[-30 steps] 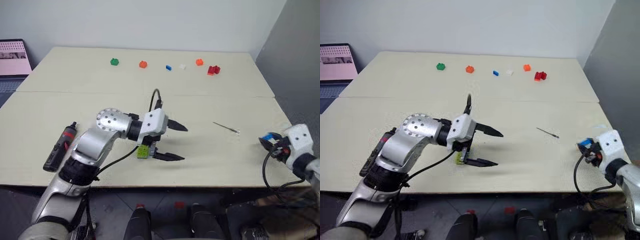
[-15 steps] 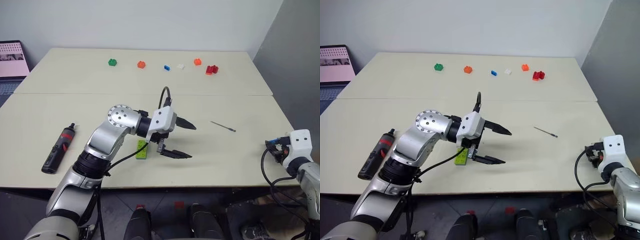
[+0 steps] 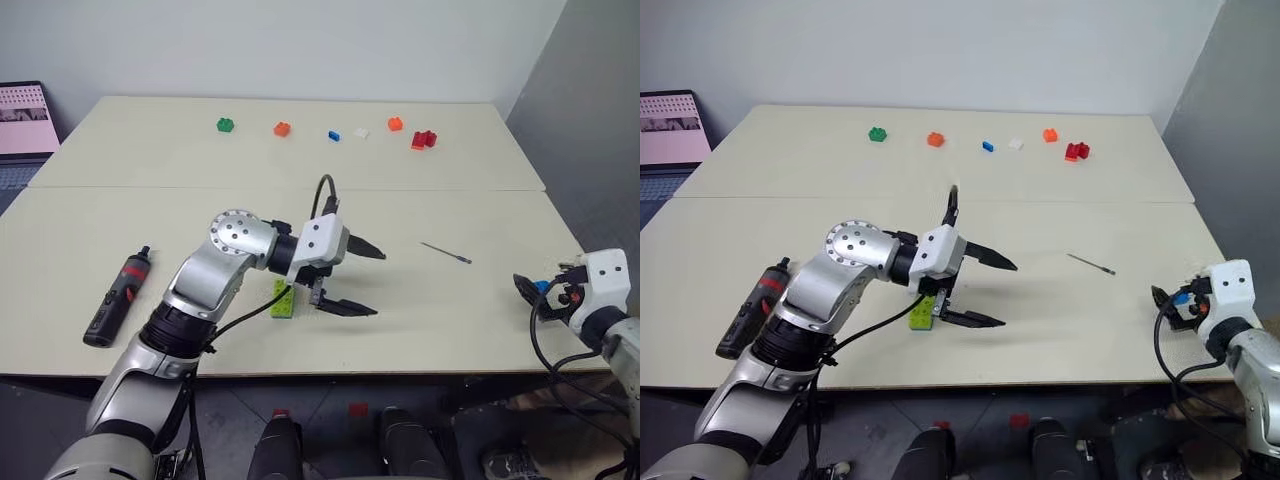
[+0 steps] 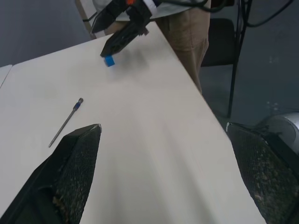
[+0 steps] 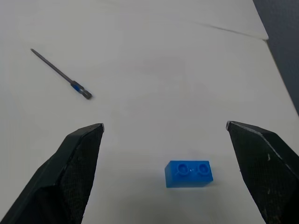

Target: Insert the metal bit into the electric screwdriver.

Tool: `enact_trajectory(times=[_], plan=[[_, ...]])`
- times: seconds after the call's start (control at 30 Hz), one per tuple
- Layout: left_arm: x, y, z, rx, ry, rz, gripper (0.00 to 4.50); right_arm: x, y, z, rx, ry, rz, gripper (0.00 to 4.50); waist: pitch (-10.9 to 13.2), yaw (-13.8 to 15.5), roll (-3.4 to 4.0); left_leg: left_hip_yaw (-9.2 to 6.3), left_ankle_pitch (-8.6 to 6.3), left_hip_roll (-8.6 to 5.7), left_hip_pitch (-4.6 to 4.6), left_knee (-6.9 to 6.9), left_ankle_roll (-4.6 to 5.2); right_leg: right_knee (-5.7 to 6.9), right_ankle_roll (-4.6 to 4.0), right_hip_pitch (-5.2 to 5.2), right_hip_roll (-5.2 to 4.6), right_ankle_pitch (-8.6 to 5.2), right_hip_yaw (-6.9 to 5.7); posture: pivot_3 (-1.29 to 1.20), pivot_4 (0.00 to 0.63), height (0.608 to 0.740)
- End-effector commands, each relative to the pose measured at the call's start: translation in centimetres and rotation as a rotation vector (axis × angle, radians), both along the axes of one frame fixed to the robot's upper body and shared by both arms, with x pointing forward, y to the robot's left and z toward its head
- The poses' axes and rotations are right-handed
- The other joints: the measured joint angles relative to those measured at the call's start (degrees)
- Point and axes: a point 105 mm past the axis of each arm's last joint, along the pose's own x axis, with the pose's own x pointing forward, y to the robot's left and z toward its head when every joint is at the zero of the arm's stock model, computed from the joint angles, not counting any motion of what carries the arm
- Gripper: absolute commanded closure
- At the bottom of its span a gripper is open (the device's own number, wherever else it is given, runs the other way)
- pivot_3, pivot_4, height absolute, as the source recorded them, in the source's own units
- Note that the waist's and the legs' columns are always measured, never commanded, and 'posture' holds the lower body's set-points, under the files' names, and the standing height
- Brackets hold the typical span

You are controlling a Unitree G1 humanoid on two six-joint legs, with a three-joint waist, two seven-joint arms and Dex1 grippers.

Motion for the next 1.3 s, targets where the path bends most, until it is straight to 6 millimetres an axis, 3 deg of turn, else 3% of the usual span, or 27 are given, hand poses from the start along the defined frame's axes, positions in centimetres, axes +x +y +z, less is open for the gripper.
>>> enact_trajectory(times=[0.03,0.23,0.43,0.57,0.7,0.8,1.07,1.3], plan=[[0.5,2.1,1.1,0.009,-0.050,0.078,0.00,-0.9,2.1,3.4,-0.059,-0.084,0.166,0.06,0.00,-0.06,0.00,0.00,0.00,0.00,0.01,-0.01,0.00,0.00,0.00,0.00,0.00,0.00,0.00,0.00,0.150,0.740],[0.8,7.1,1.1,0.103,-0.061,0.230,0.00,-1.8,8.4,5.1,-0.079,-0.042,0.529,0.06,0.02,-0.48,0.03,-0.02,0.00,0.02,0.03,-0.03,0.00,0.02,0.00,-0.03,0.00,0.00,-0.01,0.00,0.150,0.740],[0.2,13.4,0.7,0.257,-0.061,0.406,0.00,-1.5,15.6,4.8,-0.094,0.008,0.855,0.06,0.11,-0.35,-0.06,-0.03,-0.01,0.04,-0.02,-0.04,-0.01,-0.05,-0.03,-0.08,-0.01,-0.02,-0.04,0.00,0.150,0.740],[-0.9,16.0,0.4,0.334,-0.044,0.468,0.00,-0.5,19.8,4.5,-0.050,0.000,0.976,0.06,0.14,-0.48,-0.12,0.00,-0.01,0.08,-0.12,-0.13,-0.01,-0.04,-0.05,-0.29,-0.01,-0.01,-0.06,0.00,0.150,0.740],[-2.5,18.8,-0.4,0.415,-0.014,0.568,0.00,0.6,25.7,2.5,-0.090,0.007,1.137,0.06,0.10,0.23,-0.21,0.07,-0.02,0.11,-0.33,-0.21,-0.02,-0.04,-0.15,-0.56,0.00,-0.09,-0.09,0.00,0.150,0.740],[-3.4,19.2,-0.5,0.406,0.009,0.600,0.00,1.3,28.3,1.2,-0.124,0.039,1.212,0.06,0.11,-0.44,-0.18,0.14,-0.01,0.15,-0.36,-0.29,-0.02,0.08,-0.15,-0.73,0.01,-0.08,-0.07,0.00,0.150,0.740],[-4.2,19.8,-0.5,0.412,0.021,0.638,0.00,2.4,32.9,-0.3,-0.189,0.056,1.332,0.06,0.13,-0.24,-0.16,0.13,-0.01,0.15,-0.38,-0.26,-0.02,0.14,-0.16,-0.75,0.02,-0.07,-0.09,0.00,0.150,0.740],[-4.3,19.7,-0.4,0.408,0.023,0.649,0.00,3.4,35.4,-1.0,-0.205,0.061,1.360,0.06,0.13,-0.31,-0.15,0.13,-0.01,0.16,-0.36,-0.32,-0.02,0.16,-0.16,-0.77,0.04,-0.07,-0.09,0.00,0.150,0.740]])
